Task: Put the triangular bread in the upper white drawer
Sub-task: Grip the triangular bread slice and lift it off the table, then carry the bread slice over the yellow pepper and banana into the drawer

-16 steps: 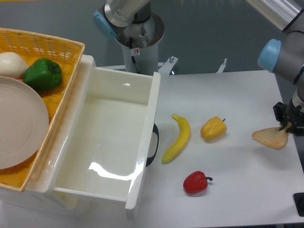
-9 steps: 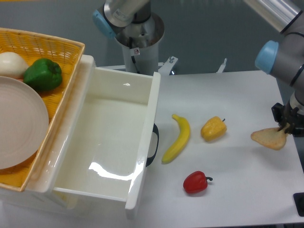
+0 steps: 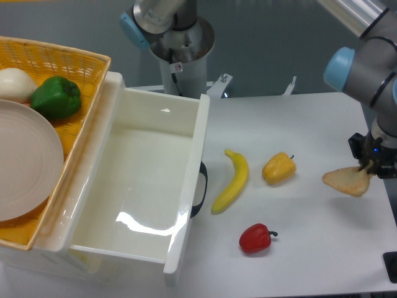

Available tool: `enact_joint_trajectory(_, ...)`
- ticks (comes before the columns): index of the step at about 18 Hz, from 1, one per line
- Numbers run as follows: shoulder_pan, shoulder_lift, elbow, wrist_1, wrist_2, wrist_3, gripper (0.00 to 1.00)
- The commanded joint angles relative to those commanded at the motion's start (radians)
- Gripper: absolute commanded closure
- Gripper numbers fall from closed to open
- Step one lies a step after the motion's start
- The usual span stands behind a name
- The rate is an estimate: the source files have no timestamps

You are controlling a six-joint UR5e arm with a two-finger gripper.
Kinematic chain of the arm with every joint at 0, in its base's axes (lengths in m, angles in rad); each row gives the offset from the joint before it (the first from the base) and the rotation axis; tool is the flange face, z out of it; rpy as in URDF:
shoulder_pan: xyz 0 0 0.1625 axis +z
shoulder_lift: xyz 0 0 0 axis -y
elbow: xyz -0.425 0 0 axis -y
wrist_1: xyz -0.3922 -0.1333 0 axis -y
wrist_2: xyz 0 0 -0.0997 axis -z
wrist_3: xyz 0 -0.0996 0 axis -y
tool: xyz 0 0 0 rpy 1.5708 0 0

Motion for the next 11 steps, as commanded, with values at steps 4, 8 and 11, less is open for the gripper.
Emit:
enact_joint_trajectory(4,-0.003,0.067,-0.014,-0.077,-0.035,-0.058,1.0)
enact_joint_trajectory(8,-0.037,0.127,-0.037,-0.109,-0.115,-0.214,1.0)
enact_joint_trajectory(11,-0.051,0.166,-0.064,-0.11,-0.19,-0.311,1.0)
